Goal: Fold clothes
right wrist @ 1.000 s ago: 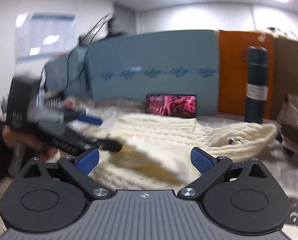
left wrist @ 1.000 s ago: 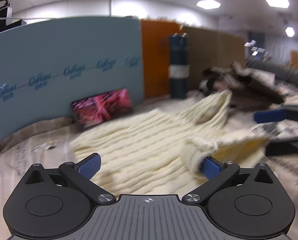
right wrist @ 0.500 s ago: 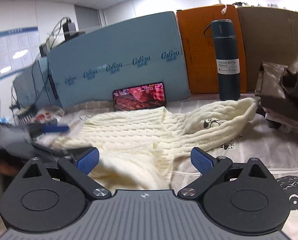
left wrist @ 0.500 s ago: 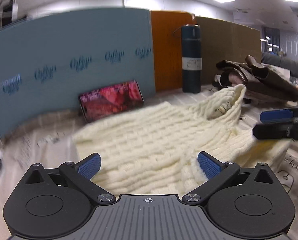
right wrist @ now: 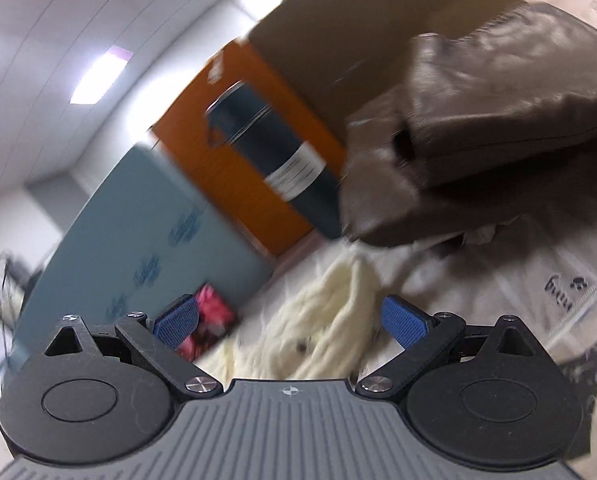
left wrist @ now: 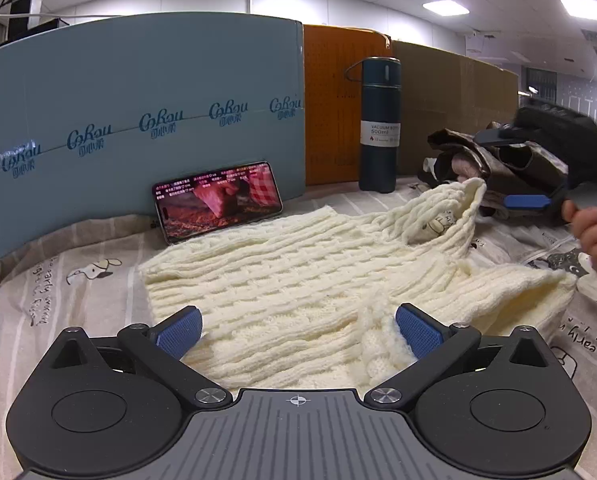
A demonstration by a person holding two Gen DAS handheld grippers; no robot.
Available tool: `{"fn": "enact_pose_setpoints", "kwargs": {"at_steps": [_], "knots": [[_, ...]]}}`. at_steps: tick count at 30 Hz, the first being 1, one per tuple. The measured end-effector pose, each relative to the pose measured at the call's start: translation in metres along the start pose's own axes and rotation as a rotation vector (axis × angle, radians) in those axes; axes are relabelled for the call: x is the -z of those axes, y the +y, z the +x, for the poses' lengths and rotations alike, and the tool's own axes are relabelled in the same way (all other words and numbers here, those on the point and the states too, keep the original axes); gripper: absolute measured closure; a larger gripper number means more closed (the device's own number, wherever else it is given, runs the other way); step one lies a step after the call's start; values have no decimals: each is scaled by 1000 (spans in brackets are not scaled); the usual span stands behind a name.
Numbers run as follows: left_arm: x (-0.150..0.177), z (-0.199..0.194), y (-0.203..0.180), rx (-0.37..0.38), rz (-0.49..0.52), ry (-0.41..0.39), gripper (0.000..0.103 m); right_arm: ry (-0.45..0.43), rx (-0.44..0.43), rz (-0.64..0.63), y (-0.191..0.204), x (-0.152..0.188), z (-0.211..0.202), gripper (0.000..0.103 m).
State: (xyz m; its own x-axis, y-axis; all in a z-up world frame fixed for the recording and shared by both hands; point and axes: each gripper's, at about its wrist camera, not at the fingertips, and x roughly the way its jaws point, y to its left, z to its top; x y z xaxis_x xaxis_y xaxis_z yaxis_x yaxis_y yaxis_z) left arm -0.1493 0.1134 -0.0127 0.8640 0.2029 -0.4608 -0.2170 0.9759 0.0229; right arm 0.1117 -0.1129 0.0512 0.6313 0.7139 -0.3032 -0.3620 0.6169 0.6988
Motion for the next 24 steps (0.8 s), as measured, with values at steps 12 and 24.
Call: {"fn": "enact_pose_setpoints", "kwargs": {"at_steps": [12, 24], "knots": [[-3, -12, 8, 40, -45, -58, 0, 81, 88, 87, -7, 0, 58, 42], [-1, -7, 19, 57, -100, -56, 0, 75, -164, -107, 44, 24, 30, 79]]}}
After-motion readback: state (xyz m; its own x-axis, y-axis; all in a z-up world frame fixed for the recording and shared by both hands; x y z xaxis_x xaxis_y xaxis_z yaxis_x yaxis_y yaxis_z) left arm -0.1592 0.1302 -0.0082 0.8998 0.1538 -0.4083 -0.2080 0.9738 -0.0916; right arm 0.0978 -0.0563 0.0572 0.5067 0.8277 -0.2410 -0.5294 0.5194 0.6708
